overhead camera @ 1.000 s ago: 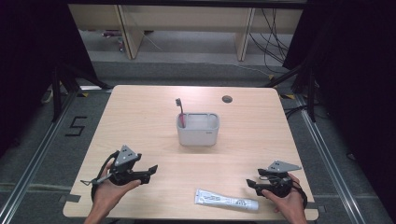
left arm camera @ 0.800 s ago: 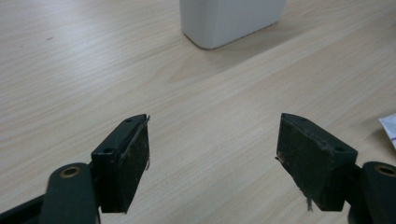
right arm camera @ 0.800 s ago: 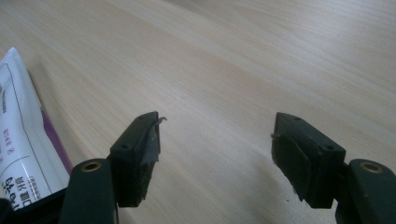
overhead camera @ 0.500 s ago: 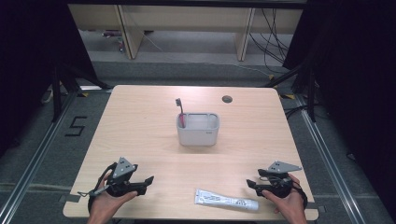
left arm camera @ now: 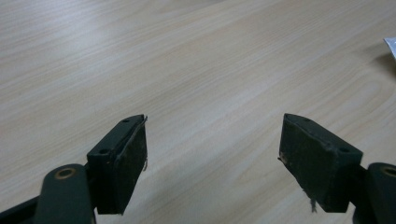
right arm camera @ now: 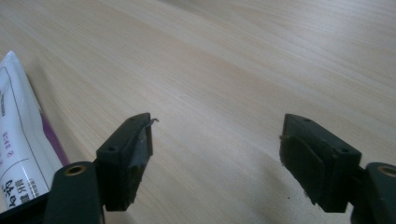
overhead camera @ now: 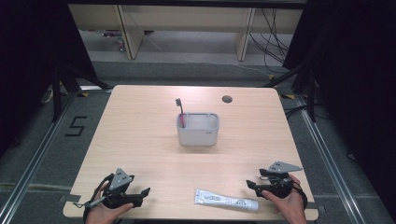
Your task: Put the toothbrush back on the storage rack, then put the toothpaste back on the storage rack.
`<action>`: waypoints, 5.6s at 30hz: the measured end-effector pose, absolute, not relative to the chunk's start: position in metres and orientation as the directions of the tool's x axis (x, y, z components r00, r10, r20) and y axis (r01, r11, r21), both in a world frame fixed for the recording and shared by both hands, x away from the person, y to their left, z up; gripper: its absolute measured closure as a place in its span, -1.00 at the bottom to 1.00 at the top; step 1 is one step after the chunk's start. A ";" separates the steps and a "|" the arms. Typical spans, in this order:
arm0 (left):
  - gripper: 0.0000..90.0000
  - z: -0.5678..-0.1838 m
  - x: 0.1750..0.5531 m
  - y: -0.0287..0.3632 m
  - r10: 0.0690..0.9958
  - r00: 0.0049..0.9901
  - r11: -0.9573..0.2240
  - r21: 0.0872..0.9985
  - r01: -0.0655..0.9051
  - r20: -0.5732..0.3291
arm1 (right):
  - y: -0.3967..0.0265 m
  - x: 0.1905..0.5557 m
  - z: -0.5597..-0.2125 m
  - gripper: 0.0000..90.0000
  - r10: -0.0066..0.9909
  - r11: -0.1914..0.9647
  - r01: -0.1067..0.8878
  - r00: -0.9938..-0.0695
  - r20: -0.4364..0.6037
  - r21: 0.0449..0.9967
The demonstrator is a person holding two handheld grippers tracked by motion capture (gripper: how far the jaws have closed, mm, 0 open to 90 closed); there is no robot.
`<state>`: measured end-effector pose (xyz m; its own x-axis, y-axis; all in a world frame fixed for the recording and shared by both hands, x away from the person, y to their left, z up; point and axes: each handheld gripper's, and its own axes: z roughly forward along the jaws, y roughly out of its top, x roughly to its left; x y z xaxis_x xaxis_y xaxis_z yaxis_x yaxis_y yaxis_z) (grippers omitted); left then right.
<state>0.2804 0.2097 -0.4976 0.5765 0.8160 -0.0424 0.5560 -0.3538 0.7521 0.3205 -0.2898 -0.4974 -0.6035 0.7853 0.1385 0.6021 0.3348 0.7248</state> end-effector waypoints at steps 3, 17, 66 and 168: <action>-0.50 -0.500 0.276 0.215 0.821 0.569 -0.348 0.748 0.565 -0.048 | -0.292 0.322 -0.497 -0.52 0.785 0.357 0.588 -0.610 0.108 0.726; -0.58 -0.506 0.258 0.226 0.813 0.581 -0.381 0.723 0.576 -0.035 | -0.287 0.320 -0.496 -0.56 0.783 0.370 0.606 -0.611 0.115 0.704; -0.60 -0.509 0.257 0.224 0.818 0.575 -0.392 0.717 0.577 -0.017 | -0.195 0.296 -0.470 0.18 0.374 0.810 0.323 -0.928 -0.007 0.489; -0.55 -0.510 0.260 0.224 0.816 0.577 -0.381 0.717 0.583 -0.036 | -0.193 0.362 -0.398 0.62 0.465 0.574 0.326 -0.885 0.029 0.751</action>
